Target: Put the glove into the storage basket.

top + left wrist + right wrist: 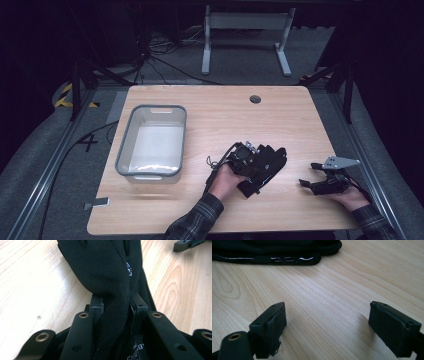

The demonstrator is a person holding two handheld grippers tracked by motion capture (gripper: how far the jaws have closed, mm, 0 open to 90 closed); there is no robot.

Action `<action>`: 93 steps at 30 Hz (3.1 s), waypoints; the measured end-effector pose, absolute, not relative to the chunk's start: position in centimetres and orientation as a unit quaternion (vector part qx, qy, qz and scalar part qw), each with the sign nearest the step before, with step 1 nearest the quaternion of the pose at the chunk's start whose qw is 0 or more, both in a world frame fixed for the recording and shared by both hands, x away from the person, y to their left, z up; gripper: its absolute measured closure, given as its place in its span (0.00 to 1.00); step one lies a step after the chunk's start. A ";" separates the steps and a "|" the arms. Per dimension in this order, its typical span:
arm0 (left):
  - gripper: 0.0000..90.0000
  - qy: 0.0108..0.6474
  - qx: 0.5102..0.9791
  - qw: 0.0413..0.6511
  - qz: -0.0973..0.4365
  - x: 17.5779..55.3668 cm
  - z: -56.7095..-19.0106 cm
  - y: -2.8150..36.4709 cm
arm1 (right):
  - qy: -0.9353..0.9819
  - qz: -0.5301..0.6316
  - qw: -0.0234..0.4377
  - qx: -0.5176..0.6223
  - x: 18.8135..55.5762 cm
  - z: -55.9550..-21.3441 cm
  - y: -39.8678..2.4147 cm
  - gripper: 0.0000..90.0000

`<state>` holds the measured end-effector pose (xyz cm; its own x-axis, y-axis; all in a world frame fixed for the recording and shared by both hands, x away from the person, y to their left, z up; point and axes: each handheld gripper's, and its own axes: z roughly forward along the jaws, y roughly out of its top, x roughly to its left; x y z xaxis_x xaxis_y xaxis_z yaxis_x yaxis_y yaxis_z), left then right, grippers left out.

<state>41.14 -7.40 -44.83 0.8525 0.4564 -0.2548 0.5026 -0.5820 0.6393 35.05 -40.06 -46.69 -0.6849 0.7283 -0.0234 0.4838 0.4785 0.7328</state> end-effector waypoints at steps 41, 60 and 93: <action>0.79 0.312 0.858 0.408 0.018 41.7 -35.7 1.8 | 0.846 0.362 0.166 0.355 35.1 -46.7 -40.0 0.15; 0.79 0.359 0.834 0.414 0.059 41.7 -33.8 9.1 | 0.846 0.362 0.166 0.354 35.2 -46.7 -40.0 0.15; 0.79 0.462 0.781 0.405 0.111 41.6 -34.4 19.7 | 0.847 0.362 0.165 0.354 35.2 -46.7 -40.0 0.15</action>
